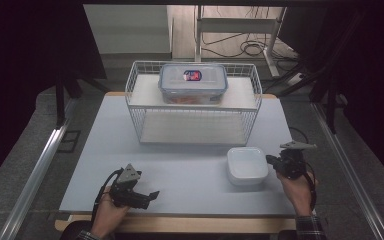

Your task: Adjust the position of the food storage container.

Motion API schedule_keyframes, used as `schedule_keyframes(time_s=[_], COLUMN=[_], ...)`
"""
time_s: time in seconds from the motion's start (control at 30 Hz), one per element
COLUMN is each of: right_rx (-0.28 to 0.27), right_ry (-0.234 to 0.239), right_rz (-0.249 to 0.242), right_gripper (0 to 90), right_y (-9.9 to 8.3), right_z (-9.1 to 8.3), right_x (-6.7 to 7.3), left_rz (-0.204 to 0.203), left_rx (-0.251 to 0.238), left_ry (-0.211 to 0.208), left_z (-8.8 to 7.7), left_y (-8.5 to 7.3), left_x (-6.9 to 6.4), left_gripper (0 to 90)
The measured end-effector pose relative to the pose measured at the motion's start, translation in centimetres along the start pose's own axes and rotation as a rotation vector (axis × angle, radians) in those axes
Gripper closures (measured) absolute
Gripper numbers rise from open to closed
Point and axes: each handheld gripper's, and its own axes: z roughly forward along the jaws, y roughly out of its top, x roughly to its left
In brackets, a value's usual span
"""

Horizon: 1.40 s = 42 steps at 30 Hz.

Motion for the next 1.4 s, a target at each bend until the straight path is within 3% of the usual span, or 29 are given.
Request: schedule_keyframes(time_s=[0.53,1.2,1.4], right_rx=[0.045,0.066,0.062], right_ry=[0.131,0.241,0.249], right_rz=[-0.071,-0.143,-0.167], right_gripper=[89.2,89.2,89.1], right_y=[0.3,0.6,0.7], right_z=[1.1,2.6,3.1], right_x=[5.0,10.6,12.0], left_rz=[0.0,-0.004,-0.008], left_rx=[0.0,0.006,0.007], left_ry=[-0.001,-0.01,-0.012], left_z=[0.0,0.0,0.0], left_y=[0.0,0.1,0.2], left_x=[-0.1,-0.1,-0.2], left_gripper=[3.2,3.8,4.1])
